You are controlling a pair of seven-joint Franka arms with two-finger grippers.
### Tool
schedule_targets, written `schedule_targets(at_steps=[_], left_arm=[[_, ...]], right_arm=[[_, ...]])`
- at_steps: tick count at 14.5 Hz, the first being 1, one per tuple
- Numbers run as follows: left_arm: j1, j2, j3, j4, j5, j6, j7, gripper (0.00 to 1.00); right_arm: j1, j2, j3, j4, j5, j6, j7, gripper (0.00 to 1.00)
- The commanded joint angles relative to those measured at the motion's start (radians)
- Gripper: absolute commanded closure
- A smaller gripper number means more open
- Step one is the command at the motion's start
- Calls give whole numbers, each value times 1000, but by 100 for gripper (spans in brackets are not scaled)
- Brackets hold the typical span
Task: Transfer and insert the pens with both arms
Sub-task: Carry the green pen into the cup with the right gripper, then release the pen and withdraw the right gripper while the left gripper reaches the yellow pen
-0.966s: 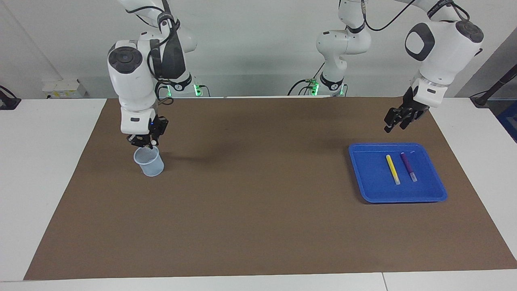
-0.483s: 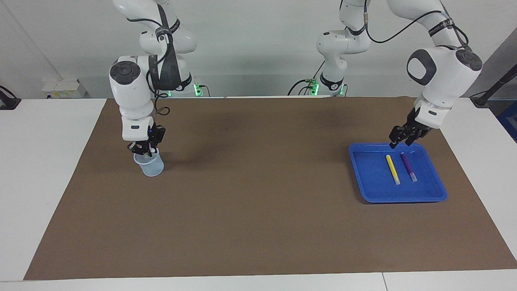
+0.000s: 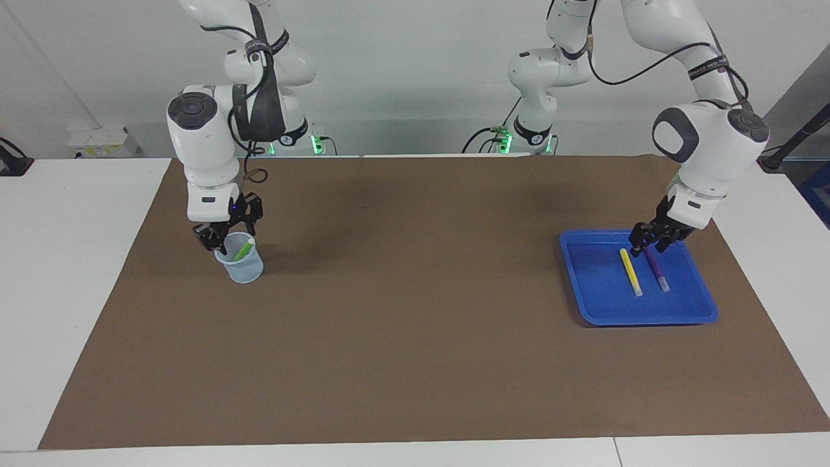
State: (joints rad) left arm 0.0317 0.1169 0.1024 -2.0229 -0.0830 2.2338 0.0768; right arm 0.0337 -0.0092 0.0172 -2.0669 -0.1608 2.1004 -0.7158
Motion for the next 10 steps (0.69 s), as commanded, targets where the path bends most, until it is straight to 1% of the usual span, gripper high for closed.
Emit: schedule_targets(at_steps=[1, 3, 5, 7, 10], left_arm=[[19, 61, -7, 10, -12, 64, 41, 27], [30, 95, -7, 13, -23, 99, 79, 27], [43, 136, -7, 33, -38, 125, 125, 26], [43, 170, -7, 59, -38, 133, 130, 25], [42, 184, -7, 58, -40, 159, 130, 25]], right_arm=[[-3, -34, 14, 2, 33, -8, -2, 0], [3, -35, 20, 24, 134, -20, 5, 0], [3, -34, 47, 31, 225, -25, 82, 0], [3, -29, 98, 51, 276, -48, 270, 0], [3, -22, 197, 88, 293, -72, 539, 0]])
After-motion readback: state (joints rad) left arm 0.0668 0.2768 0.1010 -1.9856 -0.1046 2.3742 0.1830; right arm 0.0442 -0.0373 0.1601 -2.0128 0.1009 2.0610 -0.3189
